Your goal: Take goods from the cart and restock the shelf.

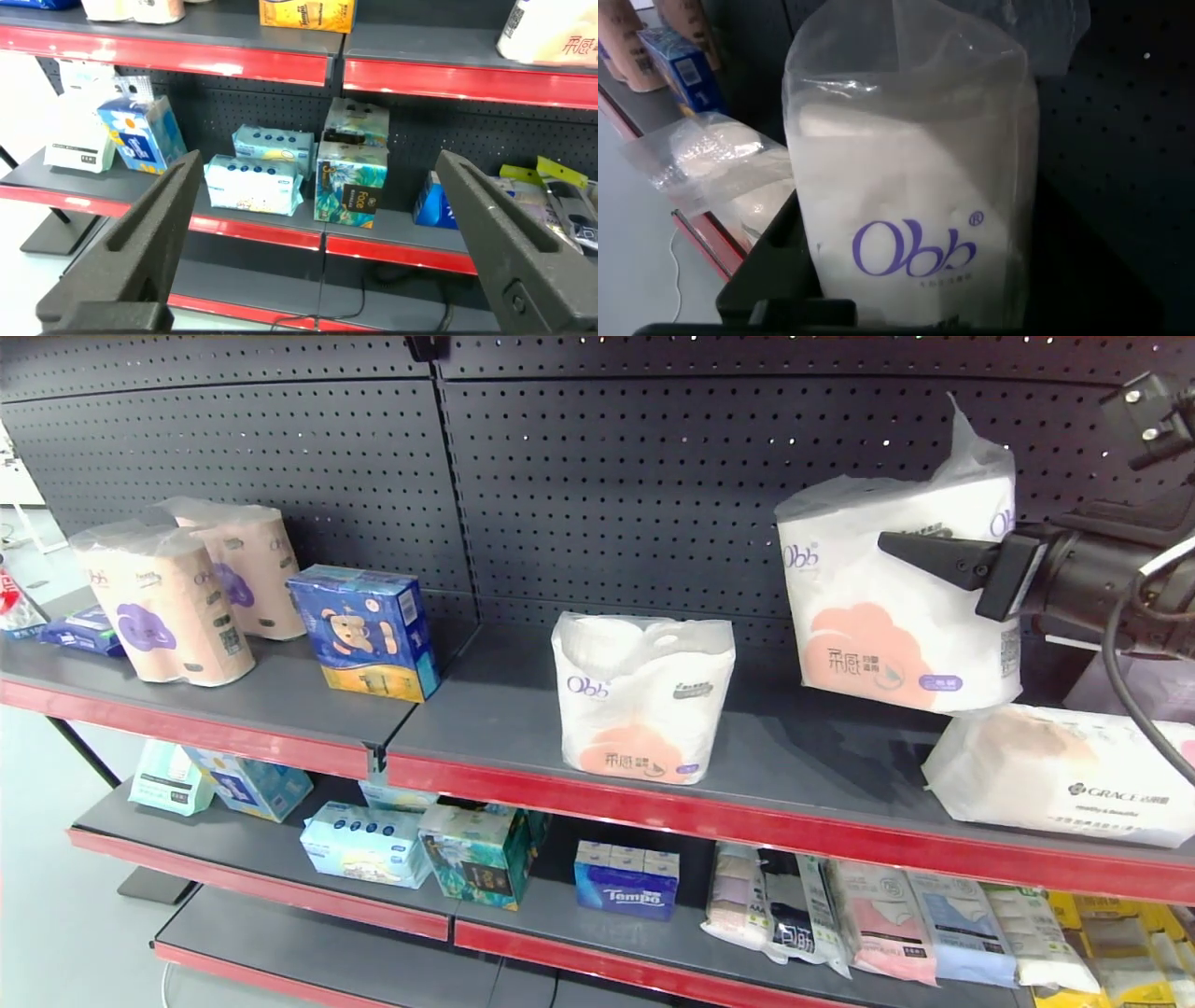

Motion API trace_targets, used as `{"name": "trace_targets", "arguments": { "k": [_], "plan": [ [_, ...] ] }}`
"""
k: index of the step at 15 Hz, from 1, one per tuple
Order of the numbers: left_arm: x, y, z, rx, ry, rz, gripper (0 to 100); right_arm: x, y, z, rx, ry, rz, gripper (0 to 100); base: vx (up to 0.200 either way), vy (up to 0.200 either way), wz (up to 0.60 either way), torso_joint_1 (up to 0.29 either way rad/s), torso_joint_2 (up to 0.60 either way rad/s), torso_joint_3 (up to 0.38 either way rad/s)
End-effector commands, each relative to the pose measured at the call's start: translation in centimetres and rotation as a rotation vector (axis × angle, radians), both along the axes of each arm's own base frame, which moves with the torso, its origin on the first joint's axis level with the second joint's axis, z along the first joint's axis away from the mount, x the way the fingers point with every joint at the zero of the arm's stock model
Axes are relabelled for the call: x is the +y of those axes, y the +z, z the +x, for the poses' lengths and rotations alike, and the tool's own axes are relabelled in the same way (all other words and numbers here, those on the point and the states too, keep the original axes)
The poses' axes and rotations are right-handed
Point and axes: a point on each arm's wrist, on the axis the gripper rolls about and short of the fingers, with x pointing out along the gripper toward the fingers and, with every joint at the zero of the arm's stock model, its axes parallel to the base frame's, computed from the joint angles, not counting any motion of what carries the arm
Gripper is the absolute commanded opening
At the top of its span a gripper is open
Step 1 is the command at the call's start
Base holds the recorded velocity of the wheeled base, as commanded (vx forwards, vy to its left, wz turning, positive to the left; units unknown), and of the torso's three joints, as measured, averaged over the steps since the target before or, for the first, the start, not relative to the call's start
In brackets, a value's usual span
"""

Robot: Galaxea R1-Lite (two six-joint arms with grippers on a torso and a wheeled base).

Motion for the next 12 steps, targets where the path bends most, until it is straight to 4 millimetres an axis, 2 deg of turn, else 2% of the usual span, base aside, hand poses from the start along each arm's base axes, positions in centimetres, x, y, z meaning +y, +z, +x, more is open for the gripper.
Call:
{"name": "trace_targets", "arguments": {
  "k": [1,12],
  "plan": [
    [0.0,0.0,0.0,0.001,0.0,-0.001,100,0.1,-0.4,0.5,0.018,-0.001,-0.003,0,0.0,0.0,0.0,0.0,0.0,0.0],
    [0.0,0.0,0.0,0.001,0.0,-0.001,100,0.0,-1.3,1.9,0.044,-0.007,-0.015,0,0.0,0.0,0.0,0.0,0.0,0.0]
  ]
}}
